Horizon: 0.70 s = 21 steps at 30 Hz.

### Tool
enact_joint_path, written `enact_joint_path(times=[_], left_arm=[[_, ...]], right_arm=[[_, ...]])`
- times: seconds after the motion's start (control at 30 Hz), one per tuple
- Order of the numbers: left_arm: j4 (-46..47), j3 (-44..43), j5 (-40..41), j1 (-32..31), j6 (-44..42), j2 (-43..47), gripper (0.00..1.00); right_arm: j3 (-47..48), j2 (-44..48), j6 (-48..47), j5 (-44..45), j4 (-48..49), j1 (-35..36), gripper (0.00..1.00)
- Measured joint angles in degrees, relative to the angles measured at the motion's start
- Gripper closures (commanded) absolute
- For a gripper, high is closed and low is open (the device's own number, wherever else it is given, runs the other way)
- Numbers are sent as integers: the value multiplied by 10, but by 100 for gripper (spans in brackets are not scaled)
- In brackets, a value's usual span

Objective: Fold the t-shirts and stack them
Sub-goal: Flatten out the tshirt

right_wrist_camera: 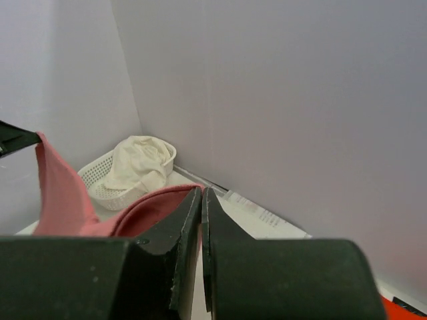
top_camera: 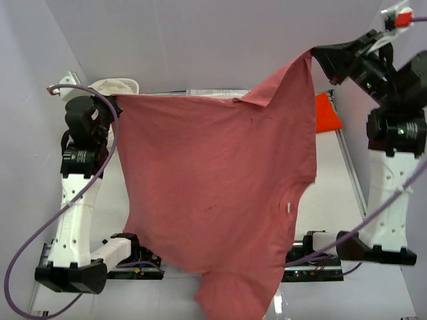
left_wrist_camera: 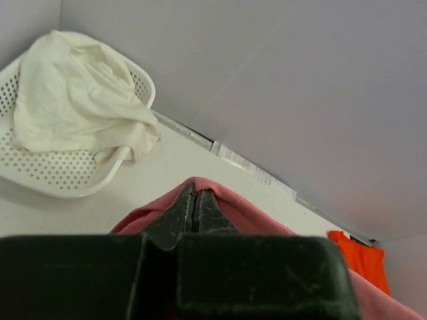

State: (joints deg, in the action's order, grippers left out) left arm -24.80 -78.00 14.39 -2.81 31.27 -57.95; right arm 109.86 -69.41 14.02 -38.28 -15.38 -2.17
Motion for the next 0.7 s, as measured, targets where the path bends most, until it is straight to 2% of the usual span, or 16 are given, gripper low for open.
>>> enact_joint_path(times=[0.13,0.23,0.33,0.4,0.57,0.7], left_arm=[[29,-1,-5,0,12,-87,100],[40,-52,-17,2,24,-178,100],[54,-112,-51,12,42,-265,100],[60,-138,-68,19,47,-304,100],[102,-143,-104,23,43,-313,100],[139,-150,-131,23,34,-274,100]], right_arm=[[65,-125,24,-20,9,1,92],[180,-244,55,-43,23,0,92],[267,-342,109,-68,83,-6,92],[282,-380,148,-87,135,-15,92],[270,-407,218,-142,225,-40,92],[271,-401,345,-197,388,-87,92]])
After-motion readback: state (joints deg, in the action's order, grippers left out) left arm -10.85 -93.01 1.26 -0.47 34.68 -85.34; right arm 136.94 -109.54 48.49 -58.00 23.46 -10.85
